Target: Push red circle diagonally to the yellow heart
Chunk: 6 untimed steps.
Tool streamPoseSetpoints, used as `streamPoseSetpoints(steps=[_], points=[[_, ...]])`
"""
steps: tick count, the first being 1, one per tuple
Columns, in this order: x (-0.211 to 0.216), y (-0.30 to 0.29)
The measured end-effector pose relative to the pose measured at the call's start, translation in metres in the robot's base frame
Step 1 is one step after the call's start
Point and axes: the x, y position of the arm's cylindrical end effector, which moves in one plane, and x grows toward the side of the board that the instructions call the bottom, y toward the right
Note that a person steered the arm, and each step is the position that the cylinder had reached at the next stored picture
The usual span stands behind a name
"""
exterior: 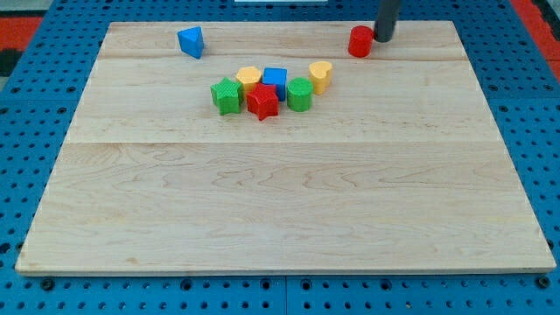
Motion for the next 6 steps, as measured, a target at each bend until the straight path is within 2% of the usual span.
streamPoseSetpoints(steps=[1,3,4,5,6], points=[[0.021,-0.054],[0.015,-0.021],[0.043,-0.022],[0.039,-0.081],[0.0,-0.096]])
